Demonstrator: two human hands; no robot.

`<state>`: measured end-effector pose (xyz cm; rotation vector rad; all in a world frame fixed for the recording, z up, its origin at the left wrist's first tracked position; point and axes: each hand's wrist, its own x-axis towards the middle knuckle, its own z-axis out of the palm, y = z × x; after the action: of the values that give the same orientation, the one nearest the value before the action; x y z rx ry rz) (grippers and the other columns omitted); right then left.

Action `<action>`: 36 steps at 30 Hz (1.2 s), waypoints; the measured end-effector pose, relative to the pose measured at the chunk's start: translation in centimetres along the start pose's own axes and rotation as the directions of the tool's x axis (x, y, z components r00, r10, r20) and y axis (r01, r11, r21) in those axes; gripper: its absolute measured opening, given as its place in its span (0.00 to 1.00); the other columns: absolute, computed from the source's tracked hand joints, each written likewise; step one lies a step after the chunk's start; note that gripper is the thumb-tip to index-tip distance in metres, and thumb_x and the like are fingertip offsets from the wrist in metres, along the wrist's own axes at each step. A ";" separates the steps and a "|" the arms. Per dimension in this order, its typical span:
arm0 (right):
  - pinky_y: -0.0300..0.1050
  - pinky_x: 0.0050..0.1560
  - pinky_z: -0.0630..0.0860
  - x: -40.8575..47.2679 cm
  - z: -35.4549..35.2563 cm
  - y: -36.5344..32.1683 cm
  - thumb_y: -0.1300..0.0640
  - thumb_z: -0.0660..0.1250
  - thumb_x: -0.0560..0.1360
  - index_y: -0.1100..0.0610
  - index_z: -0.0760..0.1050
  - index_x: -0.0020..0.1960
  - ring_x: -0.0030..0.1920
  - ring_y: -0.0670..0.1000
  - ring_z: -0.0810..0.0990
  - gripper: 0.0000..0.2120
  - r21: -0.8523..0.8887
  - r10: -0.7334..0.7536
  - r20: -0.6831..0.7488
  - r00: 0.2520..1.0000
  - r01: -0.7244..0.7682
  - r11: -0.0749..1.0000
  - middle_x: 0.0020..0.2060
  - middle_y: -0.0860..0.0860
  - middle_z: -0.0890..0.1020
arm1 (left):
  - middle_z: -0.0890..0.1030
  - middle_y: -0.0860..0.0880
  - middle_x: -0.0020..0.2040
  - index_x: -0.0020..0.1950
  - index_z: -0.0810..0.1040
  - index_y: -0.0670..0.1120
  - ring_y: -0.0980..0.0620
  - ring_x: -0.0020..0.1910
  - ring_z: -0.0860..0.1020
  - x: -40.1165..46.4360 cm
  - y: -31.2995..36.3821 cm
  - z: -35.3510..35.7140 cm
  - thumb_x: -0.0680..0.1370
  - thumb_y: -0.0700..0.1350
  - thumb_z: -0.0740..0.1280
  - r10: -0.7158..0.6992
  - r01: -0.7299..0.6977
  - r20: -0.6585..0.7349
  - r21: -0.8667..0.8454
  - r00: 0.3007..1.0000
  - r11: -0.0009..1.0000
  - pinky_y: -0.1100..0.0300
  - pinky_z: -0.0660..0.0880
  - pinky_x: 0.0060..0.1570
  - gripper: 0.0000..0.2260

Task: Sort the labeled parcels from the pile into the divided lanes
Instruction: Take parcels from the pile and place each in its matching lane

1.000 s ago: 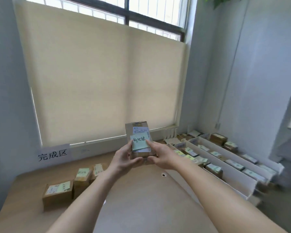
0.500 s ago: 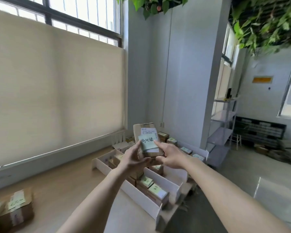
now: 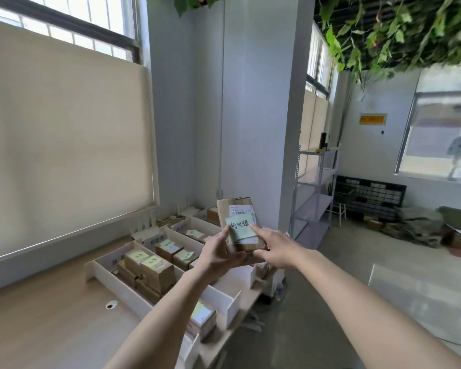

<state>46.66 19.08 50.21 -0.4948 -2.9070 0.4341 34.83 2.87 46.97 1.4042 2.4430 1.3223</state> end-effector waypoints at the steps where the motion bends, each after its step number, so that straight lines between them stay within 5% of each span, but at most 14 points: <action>1: 0.50 0.74 0.66 0.4 0.0 1.1 0.51 0.68 0.80 0.47 0.50 0.83 0.75 0.54 0.67 0.39 0.005 0.005 -0.002 1.000 -0.005 1.000 0.78 0.49 0.65 | 0.75 0.49 0.65 0.79 0.60 0.46 0.56 0.58 0.71 0.9 -0.1 1.0 0.73 0.49 0.75 -0.002 0.002 0.008 -0.017 1.000 1.000 0.67 0.64 0.48 0.39; 11: 0.53 0.74 0.66 9.7 -0.1 12.7 0.52 0.68 0.81 0.49 0.49 0.83 0.74 0.54 0.67 0.39 -0.005 0.037 0.032 0.999 -0.037 0.999 0.77 0.51 0.66 | 0.74 0.46 0.71 0.81 0.56 0.48 0.48 0.65 0.74 14.2 -3.7 10.0 0.72 0.53 0.75 -0.047 0.048 0.074 -0.018 0.996 0.999 0.63 0.68 0.56 0.43; 16: 0.55 0.74 0.67 18.7 -0.6 16.7 0.53 0.68 0.81 0.49 0.48 0.83 0.75 0.54 0.67 0.39 -0.002 0.009 0.060 0.998 -0.009 1.000 0.78 0.50 0.65 | 0.72 0.49 0.72 0.81 0.56 0.48 0.58 0.61 0.70 23.0 -6.6 11.8 0.72 0.50 0.76 -0.079 0.083 0.051 -0.064 0.996 0.995 0.73 0.63 0.51 0.43; 21: 0.54 0.71 0.70 26.6 -0.9 20.3 0.54 0.68 0.81 0.48 0.48 0.83 0.73 0.54 0.69 0.39 0.011 -0.028 0.063 0.998 0.027 1.000 0.77 0.50 0.66 | 0.71 0.49 0.73 0.81 0.57 0.49 0.54 0.66 0.71 30.3 -9.3 13.2 0.71 0.50 0.77 -0.103 0.105 0.023 -0.101 0.994 0.989 0.63 0.68 0.61 0.43; 25: 0.55 0.71 0.70 31.6 0.4 21.7 0.53 0.68 0.81 0.48 0.50 0.83 0.73 0.55 0.69 0.38 -0.003 -0.084 0.119 0.989 0.085 0.996 0.76 0.51 0.67 | 0.71 0.49 0.73 0.80 0.57 0.47 0.53 0.68 0.71 33.0 -12.4 14.0 0.71 0.49 0.77 -0.172 0.171 -0.010 -0.094 0.985 0.981 0.65 0.67 0.61 0.43; 36: 0.56 0.75 0.66 45.6 10.4 25.9 0.51 0.70 0.79 0.47 0.49 0.83 0.77 0.55 0.64 0.40 0.052 -0.321 0.307 0.896 0.321 0.946 0.79 0.51 0.63 | 0.69 0.46 0.74 0.81 0.56 0.46 0.48 0.72 0.68 36.6 -22.9 18.3 0.70 0.52 0.76 -0.414 0.419 -0.133 0.012 0.900 0.908 0.51 0.65 0.71 0.45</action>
<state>9.70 55.54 37.29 0.0715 -3.2041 0.5000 4.58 35.85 32.91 0.7483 2.6587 1.2949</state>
